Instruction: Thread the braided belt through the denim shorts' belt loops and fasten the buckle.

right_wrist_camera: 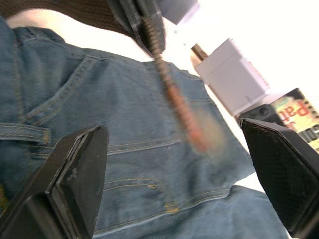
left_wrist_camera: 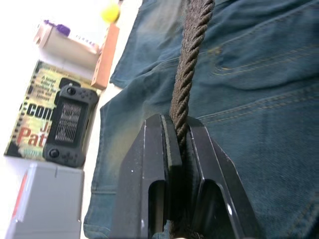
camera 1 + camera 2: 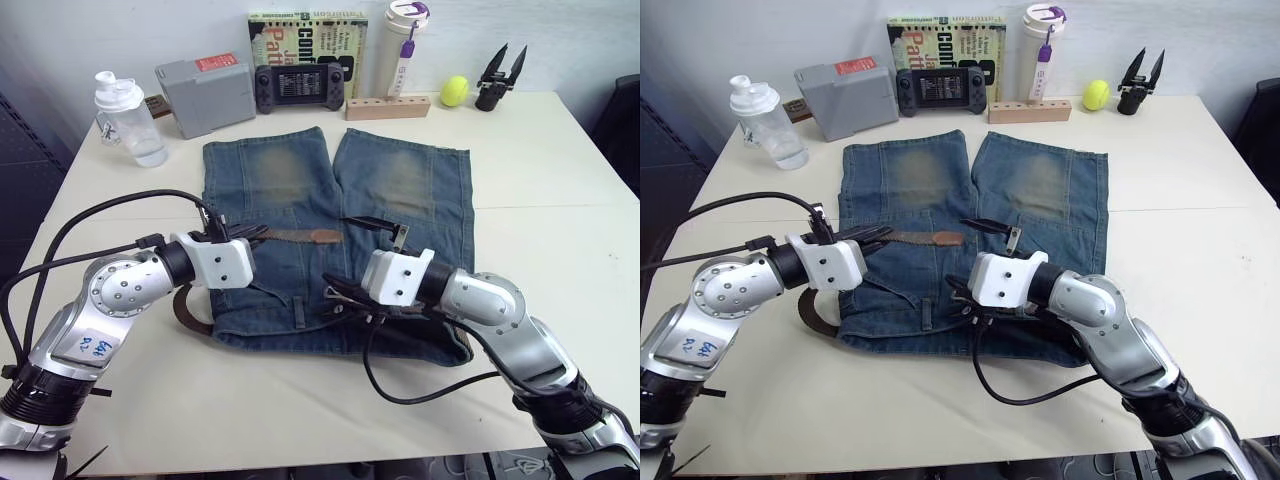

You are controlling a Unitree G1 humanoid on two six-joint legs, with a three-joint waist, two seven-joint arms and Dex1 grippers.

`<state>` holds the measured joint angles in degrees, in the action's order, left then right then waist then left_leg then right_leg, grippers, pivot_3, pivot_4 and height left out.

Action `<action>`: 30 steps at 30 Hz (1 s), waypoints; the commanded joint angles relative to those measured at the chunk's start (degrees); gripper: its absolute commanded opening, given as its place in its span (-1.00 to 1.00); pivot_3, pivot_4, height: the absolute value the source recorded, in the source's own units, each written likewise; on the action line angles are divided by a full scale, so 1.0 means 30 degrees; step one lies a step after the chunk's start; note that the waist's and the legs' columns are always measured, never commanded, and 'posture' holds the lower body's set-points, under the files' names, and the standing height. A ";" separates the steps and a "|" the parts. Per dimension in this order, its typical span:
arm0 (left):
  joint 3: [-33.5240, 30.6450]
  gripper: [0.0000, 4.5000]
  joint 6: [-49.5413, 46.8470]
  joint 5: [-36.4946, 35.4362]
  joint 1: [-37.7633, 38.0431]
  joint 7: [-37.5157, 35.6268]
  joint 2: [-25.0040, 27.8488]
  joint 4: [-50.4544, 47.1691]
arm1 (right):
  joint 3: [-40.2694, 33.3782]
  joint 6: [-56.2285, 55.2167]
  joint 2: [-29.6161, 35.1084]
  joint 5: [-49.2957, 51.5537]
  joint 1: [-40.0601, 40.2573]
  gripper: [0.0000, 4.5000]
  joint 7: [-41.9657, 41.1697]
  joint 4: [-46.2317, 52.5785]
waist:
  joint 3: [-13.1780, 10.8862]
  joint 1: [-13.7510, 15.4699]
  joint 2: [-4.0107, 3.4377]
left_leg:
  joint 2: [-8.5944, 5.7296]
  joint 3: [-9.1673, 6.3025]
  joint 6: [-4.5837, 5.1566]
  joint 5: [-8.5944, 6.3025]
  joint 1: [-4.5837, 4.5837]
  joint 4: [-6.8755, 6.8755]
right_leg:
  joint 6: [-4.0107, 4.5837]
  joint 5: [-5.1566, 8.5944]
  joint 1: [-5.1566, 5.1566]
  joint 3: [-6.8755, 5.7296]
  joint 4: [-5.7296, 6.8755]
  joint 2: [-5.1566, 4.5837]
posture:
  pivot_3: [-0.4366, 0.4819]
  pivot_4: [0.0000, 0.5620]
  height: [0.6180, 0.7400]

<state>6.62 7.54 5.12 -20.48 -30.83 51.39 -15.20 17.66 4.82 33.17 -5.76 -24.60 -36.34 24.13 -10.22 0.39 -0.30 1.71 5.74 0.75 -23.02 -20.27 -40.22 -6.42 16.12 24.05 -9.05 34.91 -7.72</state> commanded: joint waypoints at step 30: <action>-0.6273 0.24 -1.0248 -0.9339 0.2623 -0.2799 -0.2835 -0.4710 | 0.0257 -0.2763 -0.0682 -0.2870 -0.0114 -1.00 -0.0236 -0.1022 | 0.0001 -0.0199 0.0002 | 0.0021 -0.0079 0.0001 0.0000 0.0000 -0.0024 | 0.0013 0.0007 -0.0001 -0.0009 0.0039 0.0000 | -0.05 -0.47 0.85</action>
<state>-4.94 -13.18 -10.53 -14.18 -37.82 42.73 -23.72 19.12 -0.72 30.82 -13.22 -24.48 -38.00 21.14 -10.22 -0.21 -0.29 1.80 5.38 0.76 -23.02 -20.26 -40.28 -6.37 16.14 24.05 -9.06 35.03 -7.74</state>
